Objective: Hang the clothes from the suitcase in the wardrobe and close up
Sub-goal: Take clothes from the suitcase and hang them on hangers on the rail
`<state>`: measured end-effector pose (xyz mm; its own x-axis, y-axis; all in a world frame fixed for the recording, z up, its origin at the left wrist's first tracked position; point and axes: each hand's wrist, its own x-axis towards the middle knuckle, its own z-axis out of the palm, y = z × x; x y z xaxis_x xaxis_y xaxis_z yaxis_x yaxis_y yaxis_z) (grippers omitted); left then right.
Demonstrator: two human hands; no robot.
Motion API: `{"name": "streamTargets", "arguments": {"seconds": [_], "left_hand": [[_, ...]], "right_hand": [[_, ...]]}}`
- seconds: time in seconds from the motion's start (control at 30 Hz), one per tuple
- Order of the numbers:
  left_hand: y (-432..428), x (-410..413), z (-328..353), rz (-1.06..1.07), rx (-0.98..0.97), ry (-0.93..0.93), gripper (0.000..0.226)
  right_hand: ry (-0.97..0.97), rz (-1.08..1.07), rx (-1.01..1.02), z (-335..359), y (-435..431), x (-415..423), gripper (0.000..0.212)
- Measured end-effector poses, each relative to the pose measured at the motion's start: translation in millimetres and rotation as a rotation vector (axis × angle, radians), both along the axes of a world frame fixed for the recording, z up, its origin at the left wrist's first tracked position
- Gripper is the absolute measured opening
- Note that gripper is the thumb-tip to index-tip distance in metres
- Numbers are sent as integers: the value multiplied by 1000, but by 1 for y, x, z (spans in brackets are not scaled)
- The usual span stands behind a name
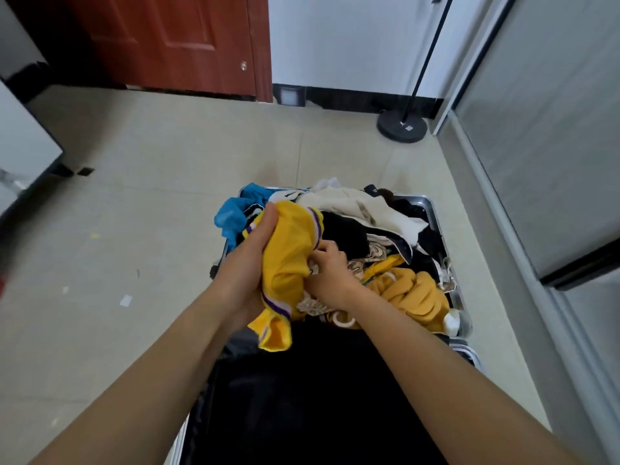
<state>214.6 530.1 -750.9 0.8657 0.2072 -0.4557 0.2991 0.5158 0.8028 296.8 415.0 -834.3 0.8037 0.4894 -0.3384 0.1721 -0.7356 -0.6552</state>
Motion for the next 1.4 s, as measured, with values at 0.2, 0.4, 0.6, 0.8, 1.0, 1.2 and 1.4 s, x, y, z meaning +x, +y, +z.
{"name": "streamTargets", "arguments": {"seconds": [0.2, 0.4, 0.6, 0.8, 1.0, 1.2, 1.4], "left_hand": [[9, -16, 172, -67, -37, -99, 49], [9, -31, 372, 9, -17, -109, 34], [9, -42, 583, 20, 151, -182, 38], [-1, -55, 713, -26, 376, -334, 32], [-26, -61, 758, -171, 313, -457, 39], [-57, -81, 769, -491, 250, -515, 54], [-112, -91, 753, -953, 327, -459, 59]], "right_hand": [[104, -205, 379, 169, 1, -18, 30], [-26, -324, 418, 385, -34, -19, 14], [-29, -200, 307, 628, -90, -32, 37], [-57, -143, 193, 782, -153, -82, 36], [-414, -192, -222, 823, -197, -109, 37], [-705, -438, -528, 826, -255, -116, 14], [-490, -646, -55, 845, -291, -126, 17]]}}
